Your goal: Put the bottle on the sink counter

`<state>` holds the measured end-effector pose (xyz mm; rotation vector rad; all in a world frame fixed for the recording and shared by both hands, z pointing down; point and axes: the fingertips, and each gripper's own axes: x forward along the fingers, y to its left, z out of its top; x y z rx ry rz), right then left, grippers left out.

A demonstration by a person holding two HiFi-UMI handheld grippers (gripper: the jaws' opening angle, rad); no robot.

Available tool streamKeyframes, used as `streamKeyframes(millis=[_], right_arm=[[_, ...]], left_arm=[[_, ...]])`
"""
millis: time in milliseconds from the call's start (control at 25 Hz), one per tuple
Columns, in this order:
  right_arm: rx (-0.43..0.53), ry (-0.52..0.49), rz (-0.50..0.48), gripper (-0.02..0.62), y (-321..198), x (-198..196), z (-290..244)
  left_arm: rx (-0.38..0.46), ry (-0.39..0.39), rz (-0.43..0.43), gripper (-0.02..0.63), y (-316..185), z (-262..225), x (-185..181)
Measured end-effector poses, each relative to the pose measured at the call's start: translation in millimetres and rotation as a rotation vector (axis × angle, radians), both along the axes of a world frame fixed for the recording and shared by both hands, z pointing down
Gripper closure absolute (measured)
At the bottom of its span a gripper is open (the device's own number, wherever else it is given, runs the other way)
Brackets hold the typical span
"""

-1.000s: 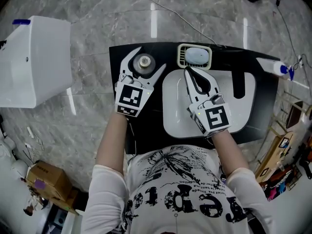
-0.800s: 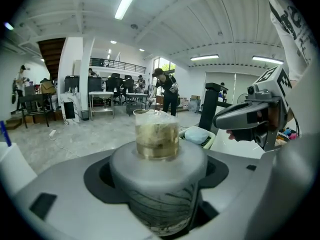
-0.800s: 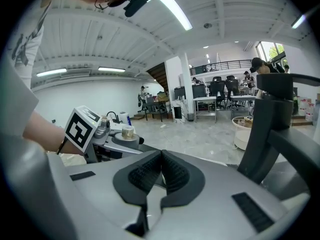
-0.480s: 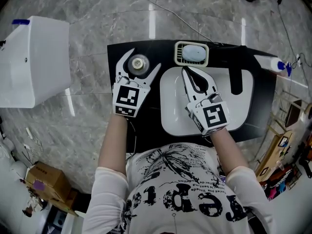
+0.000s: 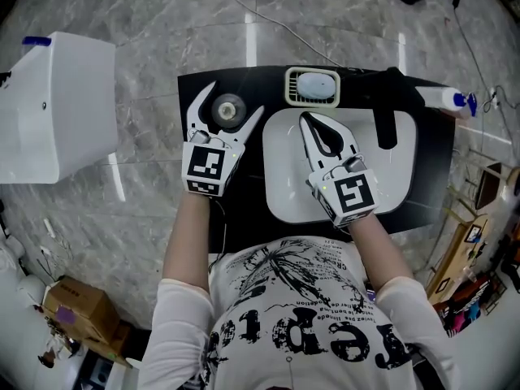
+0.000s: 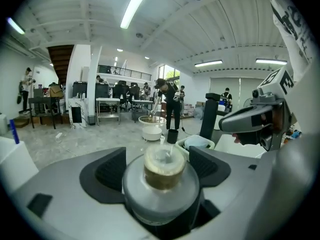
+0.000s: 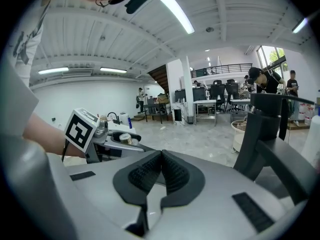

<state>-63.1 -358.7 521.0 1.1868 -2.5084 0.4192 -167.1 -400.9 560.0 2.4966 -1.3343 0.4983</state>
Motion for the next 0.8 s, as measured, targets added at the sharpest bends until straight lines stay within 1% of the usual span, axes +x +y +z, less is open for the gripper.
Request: streamKeyframes(millis=[160, 320, 400, 440, 480, 520, 640, 760, 800], right_arm=[[0.015, 0.000, 0.005, 0.580, 9, 5, -10], [0.037, -0.008, 0.005, 0.580, 22, 11, -28], [0.057, -0.011, -0.001, 0.580, 27, 12, -39], [0.064, -0.014, -0.003, 0.580, 31, 13, -44], [0.070, -0.018, -0.002, 0.580, 35, 14, -50], [0.076, -0.025, 0.000, 0.580, 40, 15, -57], [0.112, -0.049, 0.000, 0.581, 53, 20, -80], [0.147, -0.059, -0.009, 0.581, 70, 26, -102], [0.156, -0.061, -0.010, 0.581, 75, 28, -109]], left_arm=[[0.070, 0.054, -0.034, 0.229, 1, -41, -2], [0.144, 0.039, 0.004, 0.230, 16, -86, 8], [0.169, 0.042, 0.028, 0.231, 27, -104, 14], [0.176, 0.040, 0.029, 0.243, 34, -111, 16], [0.183, 0.035, 0.022, 0.316, 41, -118, 16], [0.190, 0.028, 0.013, 0.406, 48, -125, 16], [0.206, 0.025, -0.004, 0.431, 68, -145, 16], [0.198, 0.038, -0.034, 0.481, 90, -159, 13], [0.197, 0.046, -0.045, 0.512, 97, -165, 13]])
